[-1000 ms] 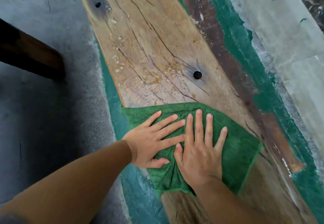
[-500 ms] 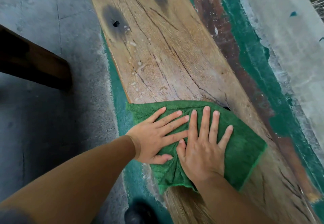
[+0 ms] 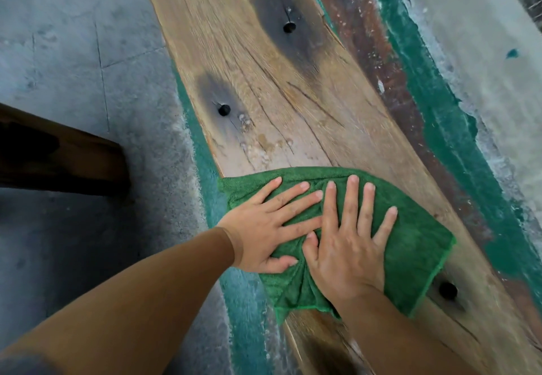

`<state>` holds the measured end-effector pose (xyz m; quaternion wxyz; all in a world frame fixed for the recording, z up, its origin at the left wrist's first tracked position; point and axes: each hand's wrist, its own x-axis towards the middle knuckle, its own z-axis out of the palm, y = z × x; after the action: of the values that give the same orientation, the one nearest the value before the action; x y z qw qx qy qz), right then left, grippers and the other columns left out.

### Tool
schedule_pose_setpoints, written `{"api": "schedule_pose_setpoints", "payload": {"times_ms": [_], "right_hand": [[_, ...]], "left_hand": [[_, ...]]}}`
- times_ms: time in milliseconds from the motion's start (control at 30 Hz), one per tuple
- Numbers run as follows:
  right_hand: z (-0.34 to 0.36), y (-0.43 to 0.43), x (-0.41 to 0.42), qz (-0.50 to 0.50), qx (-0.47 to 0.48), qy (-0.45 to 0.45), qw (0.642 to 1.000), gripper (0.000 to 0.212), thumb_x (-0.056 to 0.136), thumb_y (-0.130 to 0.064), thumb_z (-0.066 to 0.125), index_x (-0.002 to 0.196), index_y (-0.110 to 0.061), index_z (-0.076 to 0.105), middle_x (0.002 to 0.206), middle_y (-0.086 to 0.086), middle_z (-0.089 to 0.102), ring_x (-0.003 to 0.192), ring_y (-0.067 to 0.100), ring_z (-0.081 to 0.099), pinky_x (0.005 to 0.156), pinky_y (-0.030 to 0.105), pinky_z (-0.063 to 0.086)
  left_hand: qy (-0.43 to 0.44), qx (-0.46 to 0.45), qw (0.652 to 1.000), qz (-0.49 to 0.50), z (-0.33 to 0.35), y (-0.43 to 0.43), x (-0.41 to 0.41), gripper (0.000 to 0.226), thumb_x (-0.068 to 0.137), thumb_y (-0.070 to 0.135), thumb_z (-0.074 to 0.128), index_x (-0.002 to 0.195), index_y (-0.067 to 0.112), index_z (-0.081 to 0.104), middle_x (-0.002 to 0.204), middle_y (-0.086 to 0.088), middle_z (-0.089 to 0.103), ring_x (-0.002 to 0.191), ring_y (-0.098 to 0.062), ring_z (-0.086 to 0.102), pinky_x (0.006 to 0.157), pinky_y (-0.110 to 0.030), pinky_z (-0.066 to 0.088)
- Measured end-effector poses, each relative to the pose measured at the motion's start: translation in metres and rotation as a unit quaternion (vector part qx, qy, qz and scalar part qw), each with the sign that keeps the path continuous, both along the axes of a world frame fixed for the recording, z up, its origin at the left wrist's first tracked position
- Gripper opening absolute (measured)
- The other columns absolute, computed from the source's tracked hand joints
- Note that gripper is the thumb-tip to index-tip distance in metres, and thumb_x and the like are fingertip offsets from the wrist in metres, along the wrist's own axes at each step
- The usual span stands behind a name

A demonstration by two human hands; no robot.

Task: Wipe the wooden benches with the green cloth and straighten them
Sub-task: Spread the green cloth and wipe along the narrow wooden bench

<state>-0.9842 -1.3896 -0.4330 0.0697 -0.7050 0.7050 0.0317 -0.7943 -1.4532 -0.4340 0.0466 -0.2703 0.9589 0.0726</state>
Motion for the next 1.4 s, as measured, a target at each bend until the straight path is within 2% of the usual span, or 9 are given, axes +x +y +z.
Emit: {"api": "schedule_pose_setpoints", "payload": {"times_ms": [533, 667, 833, 1400], "right_hand": [[0.004, -0.179, 0.051, -0.035, 0.028, -0.015, 0.999, 0.078, 0.092, -0.051, 0.027, 0.159, -0.017, 0.01, 0.168, 0.014, 0.003, 0.154, 0.036, 0.001, 0.118, 0.068, 0.008], [0.006, -0.214, 0.065, -0.035, 0.024, -0.034, 0.998, 0.08, 0.091, -0.053, 0.029, 0.159, -0.015, 0.011, 0.168, 0.014, 0.002, 0.154, 0.035, 0.001, 0.119, 0.068, 0.006], [0.006, -0.285, 0.103, -0.018, 0.018, -0.071, 0.997, 0.078, 0.091, -0.053, 0.028, 0.159, -0.015, 0.015, 0.167, 0.014, 0.006, 0.154, 0.036, 0.003, 0.119, 0.068, 0.003], [0.0, -0.445, 0.146, 0.012, 0.026, -0.048, 0.998, 0.079, 0.092, -0.054, 0.03, 0.159, -0.016, 0.015, 0.167, 0.015, 0.005, 0.154, 0.035, 0.001, 0.118, 0.068, 0.006]], "left_hand": [[0.006, 0.003, 1.0, 0.007, 0.005, -0.172, 0.039, 0.079, 0.088, 0.056, 0.04, 0.155, 0.018, 0.023, 0.165, -0.015, 0.012, 0.153, -0.033, 0.004, 0.12, -0.061, 0.008], [-0.015, 0.008, 1.0, 0.002, 0.009, -0.207, 0.052, 0.081, 0.087, 0.055, 0.041, 0.155, 0.015, 0.023, 0.164, -0.018, 0.01, 0.153, -0.035, 0.004, 0.12, -0.061, 0.01], [-0.04, 0.005, 0.998, 0.041, 0.011, -0.261, 0.085, 0.086, 0.084, 0.051, 0.045, 0.156, 0.012, 0.017, 0.164, -0.018, 0.01, 0.152, -0.035, 0.005, 0.117, -0.062, 0.018], [-0.026, 0.011, 0.998, 0.063, 0.008, -0.414, 0.136, 0.082, 0.087, 0.052, 0.04, 0.156, 0.013, 0.02, 0.164, -0.017, 0.008, 0.153, -0.034, 0.002, 0.121, -0.059, 0.009]]}}
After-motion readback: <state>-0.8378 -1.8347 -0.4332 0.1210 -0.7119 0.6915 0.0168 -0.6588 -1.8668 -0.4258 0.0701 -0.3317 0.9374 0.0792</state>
